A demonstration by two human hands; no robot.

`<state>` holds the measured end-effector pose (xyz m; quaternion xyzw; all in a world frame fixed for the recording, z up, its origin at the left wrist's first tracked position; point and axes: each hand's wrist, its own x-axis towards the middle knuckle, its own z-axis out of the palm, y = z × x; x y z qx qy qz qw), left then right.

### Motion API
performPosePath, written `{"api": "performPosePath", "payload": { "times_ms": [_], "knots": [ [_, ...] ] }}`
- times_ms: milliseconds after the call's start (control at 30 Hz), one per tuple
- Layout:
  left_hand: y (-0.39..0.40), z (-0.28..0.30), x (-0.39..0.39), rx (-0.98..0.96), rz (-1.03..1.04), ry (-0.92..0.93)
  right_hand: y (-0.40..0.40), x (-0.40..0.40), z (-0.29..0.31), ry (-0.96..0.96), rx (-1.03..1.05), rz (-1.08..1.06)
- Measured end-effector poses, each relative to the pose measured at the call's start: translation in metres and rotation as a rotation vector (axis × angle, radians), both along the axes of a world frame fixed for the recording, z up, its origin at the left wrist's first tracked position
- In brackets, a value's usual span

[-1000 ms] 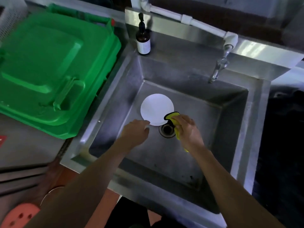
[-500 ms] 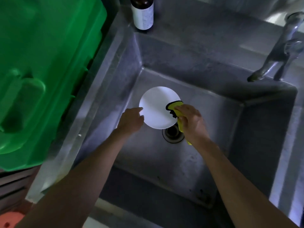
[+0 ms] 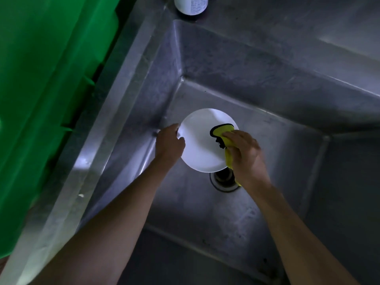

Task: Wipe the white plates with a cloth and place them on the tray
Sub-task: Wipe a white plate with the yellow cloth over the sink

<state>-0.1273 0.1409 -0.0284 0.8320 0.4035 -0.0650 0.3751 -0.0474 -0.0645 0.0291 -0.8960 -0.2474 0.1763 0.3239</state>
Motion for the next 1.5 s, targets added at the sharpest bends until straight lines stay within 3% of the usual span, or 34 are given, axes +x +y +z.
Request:
{"api": "performPosePath", "payload": {
  "times_ms": [533, 733, 967, 1267, 1500],
  "knots": [
    [-0.001, -0.021, 0.008, -0.134, 0.237, 0.063, -0.009, -0.018, -0.009, 0.028, 0.012, -0.027],
    [-0.004, -0.020, -0.004, -0.204, 0.230, 0.048, -0.023, -0.025, -0.006, 0.040, 0.013, -0.036],
    [-0.020, 0.001, -0.023, -0.250, 0.299, -0.015, -0.044, -0.036, 0.014, 0.065, 0.026, -0.065],
    [-0.060, 0.053, -0.040, -0.630, 0.479, -0.074, -0.063, -0.058, 0.051, 0.107, 0.017, -0.097],
    [-0.091, 0.097, -0.043, -0.651, 0.527, -0.139, -0.078, -0.072, 0.087, 0.159, 0.040, -0.115]
  ]
}}
